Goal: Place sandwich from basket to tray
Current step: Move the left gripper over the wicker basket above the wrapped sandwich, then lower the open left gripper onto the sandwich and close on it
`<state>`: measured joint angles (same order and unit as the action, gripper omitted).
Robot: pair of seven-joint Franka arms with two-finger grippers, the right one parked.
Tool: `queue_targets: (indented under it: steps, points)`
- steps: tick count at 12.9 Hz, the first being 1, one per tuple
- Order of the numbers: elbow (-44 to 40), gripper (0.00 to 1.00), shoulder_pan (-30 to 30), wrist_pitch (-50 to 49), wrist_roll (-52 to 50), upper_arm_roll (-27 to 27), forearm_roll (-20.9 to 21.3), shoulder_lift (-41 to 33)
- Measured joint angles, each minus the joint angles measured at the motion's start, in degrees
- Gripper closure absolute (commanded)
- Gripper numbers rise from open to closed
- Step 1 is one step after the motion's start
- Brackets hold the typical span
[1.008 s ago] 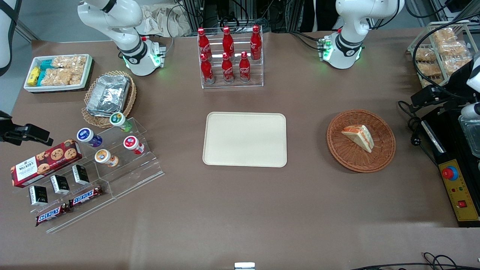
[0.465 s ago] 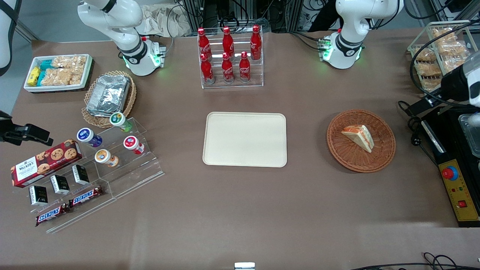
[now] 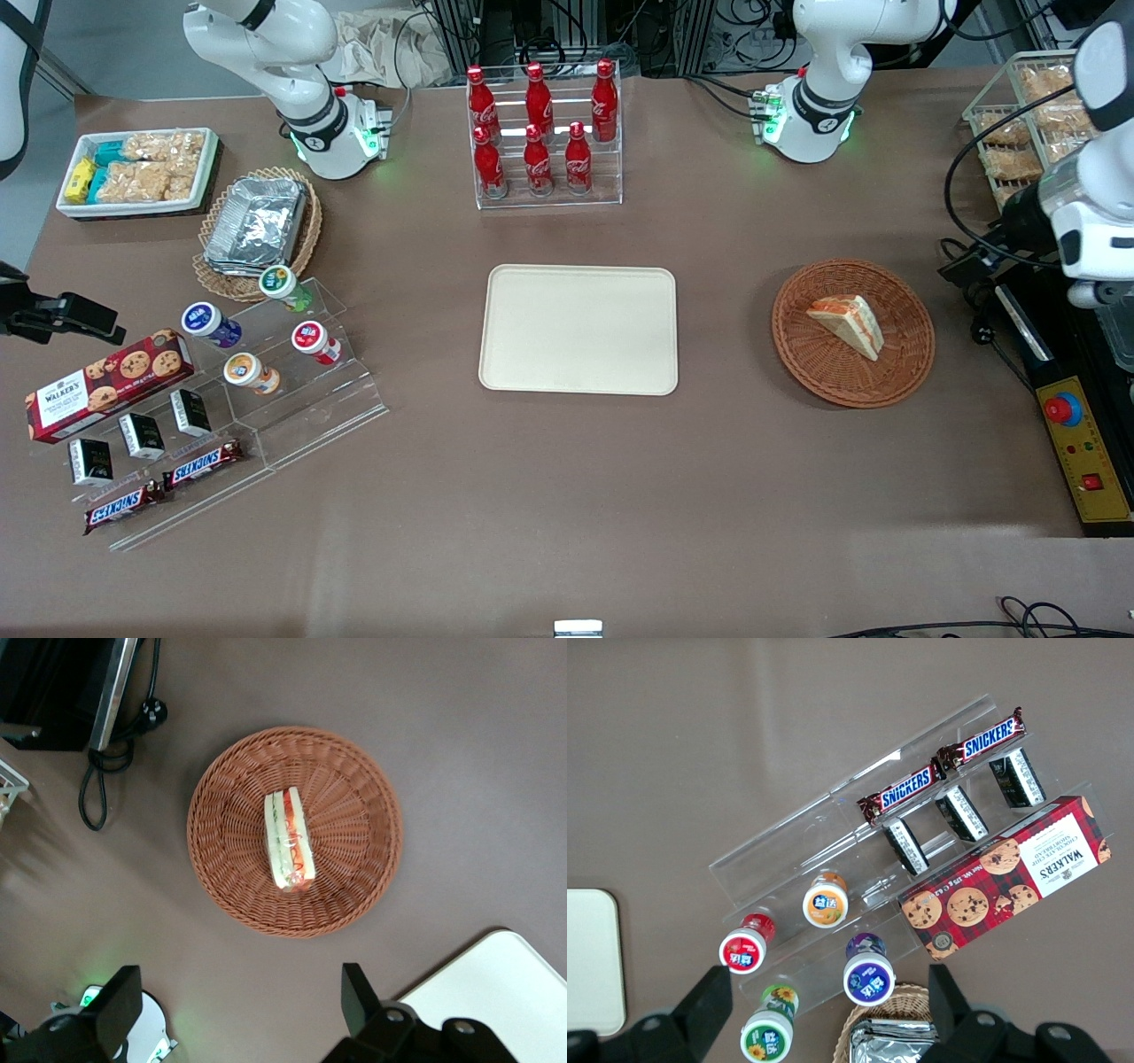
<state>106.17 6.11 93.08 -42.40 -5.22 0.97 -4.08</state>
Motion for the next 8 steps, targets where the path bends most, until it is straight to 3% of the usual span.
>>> queue_targets:
  steps: [4,8]
  points:
    - [14.4,0.00,0.0,12.8,-8.2,-0.1,0.0,-3.6]
    - [21.5,0.00,0.0,22.9,-10.3,-0.1,-0.1,-3.7]
